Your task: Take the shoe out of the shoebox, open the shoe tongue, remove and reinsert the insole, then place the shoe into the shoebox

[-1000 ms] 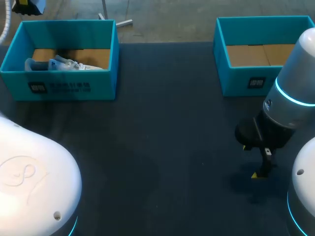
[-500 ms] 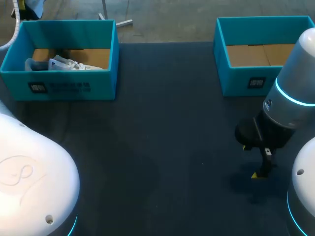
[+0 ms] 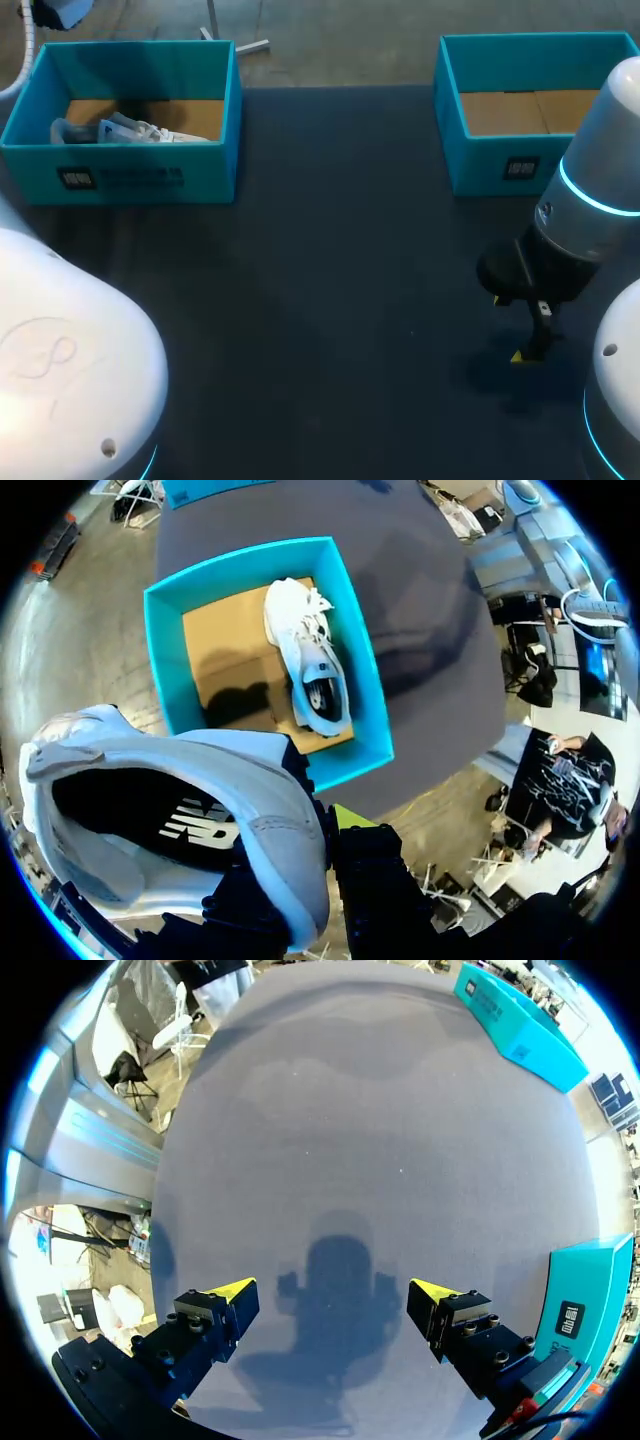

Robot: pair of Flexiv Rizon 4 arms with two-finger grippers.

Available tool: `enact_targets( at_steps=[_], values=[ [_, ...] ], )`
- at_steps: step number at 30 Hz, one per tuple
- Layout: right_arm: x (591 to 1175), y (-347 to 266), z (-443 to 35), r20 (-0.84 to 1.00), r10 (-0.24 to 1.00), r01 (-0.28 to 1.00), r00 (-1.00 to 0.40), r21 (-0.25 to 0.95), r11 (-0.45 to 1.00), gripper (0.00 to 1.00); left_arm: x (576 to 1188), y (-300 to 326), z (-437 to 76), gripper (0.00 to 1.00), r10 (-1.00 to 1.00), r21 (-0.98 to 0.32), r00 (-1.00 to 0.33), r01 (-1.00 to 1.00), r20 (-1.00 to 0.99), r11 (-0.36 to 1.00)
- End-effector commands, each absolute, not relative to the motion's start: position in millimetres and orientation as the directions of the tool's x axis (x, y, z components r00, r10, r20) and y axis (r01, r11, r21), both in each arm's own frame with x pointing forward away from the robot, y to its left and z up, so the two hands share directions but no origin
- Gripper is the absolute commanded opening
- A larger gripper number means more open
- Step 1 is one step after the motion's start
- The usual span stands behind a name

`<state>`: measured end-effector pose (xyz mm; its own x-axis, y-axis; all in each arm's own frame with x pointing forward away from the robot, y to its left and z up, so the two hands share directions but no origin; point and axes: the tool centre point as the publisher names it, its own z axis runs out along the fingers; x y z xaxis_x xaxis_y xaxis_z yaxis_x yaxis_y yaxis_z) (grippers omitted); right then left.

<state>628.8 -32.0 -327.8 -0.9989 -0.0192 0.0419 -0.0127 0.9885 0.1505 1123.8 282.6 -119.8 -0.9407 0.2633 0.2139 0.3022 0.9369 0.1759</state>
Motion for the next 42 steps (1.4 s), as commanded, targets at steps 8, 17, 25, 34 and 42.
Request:
enact_targets(
  at_steps=[8, 17, 25, 34, 42],
  values=[
    [628, -32, -329, 0.04, -0.018, -0.012, -0.999, 0.149, 0.989, 1.0, 1108, 276, -122, 0.0, 0.476, 0.19, -0.873, 0.488, 0.106, 0.852],
    [628, -32, -329, 0.04, -0.018, -0.012, -0.999, 0.149, 0.989, 1.0, 1121, 297, -134, 0.0, 0.888, 0.229, -0.443, 0.883, 0.125, 0.409],
    [628, -32, -329, 0.04, -0.018, -0.012, -0.999, 0.149, 0.989, 1.0, 1121, 303, -141, 0.0, 0.935, 0.323, -0.292, 0.921, 0.203, 0.218],
    [628, -32, -329, 0.04, -0.018, -0.012, -0.999, 0.149, 0.989, 1.0, 1121, 303, -141, 0.0, 0.935, 0.323, -0.292, 0.921, 0.203, 0.218],
    [628, -32, -329, 0.04, -0.018, -0.012, -0.999, 0.149, 0.989, 1.0, 1157, 318, -159, 0.0, 0.968, 0.261, -0.144, 0.962, 0.206, 0.087]
  ],
)
